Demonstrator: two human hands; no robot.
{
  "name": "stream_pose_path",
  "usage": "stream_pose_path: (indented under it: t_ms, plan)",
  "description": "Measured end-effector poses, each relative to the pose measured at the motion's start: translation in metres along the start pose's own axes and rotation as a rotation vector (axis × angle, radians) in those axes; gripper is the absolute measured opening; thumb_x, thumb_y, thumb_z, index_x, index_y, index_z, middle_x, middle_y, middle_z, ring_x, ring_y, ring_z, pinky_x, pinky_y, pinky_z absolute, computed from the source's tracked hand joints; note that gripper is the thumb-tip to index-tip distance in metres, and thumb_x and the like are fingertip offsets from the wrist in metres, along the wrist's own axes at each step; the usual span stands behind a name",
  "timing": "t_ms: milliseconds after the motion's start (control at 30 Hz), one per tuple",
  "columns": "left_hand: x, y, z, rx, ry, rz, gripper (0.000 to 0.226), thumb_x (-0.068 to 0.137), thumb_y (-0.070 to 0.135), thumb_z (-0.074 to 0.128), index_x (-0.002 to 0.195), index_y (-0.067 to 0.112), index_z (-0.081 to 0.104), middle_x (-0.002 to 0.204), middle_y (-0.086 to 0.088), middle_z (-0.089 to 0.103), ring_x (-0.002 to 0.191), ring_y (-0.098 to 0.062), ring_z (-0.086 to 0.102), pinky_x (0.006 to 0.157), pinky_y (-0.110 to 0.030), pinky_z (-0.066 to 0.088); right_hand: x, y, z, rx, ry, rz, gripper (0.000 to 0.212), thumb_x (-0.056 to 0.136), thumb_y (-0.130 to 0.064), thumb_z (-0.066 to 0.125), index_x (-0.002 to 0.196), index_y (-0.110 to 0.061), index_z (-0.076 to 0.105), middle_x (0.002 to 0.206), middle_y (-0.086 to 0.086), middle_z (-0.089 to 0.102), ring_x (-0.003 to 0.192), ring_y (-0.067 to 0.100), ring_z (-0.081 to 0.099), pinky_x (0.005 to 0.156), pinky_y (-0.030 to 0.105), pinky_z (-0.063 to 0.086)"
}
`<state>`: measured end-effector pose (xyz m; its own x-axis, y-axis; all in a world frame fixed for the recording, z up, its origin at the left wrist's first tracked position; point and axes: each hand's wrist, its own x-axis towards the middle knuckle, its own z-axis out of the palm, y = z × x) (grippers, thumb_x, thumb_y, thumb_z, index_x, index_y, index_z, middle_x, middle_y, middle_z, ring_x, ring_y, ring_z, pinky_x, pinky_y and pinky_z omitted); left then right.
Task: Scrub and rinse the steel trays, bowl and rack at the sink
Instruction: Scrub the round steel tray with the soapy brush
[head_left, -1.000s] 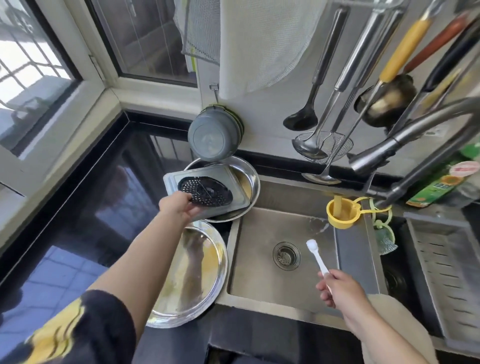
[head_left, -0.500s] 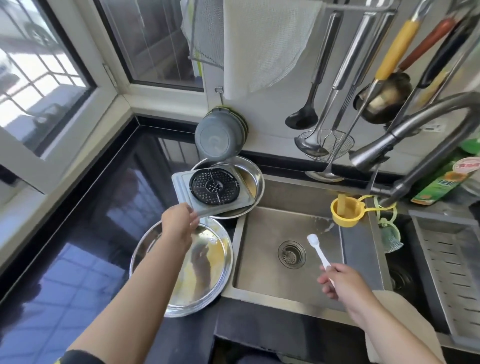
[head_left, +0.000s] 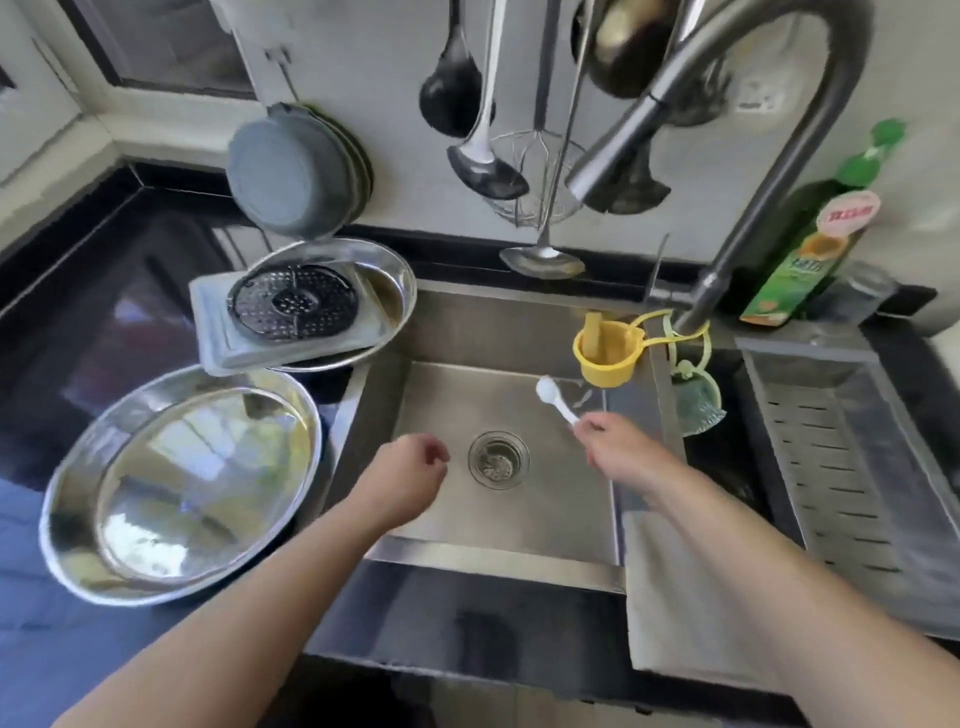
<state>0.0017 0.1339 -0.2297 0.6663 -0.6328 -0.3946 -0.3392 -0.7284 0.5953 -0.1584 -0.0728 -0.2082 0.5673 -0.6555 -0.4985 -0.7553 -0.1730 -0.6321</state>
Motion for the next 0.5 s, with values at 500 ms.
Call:
stream_pose_path:
  t_ms: [500]
  plan:
    - [-0.071,-0.069,-0.011,-0.024,0.311,0.277,0.023,0.094,0.014,0.056,0.093,0.027,0.074,0.089,0.009,0.074,0.082,-0.011,0.068,0.071,-0.022,0.051,-0.034,-0.043,0.078,-0.261,-0.033,-0.084,0.024,0.106,-0.003,0.036,0.117,0.002,0.056,0.103,0.017,0.071,0.07,0.024,0.057,0.056,0.028,0.036]
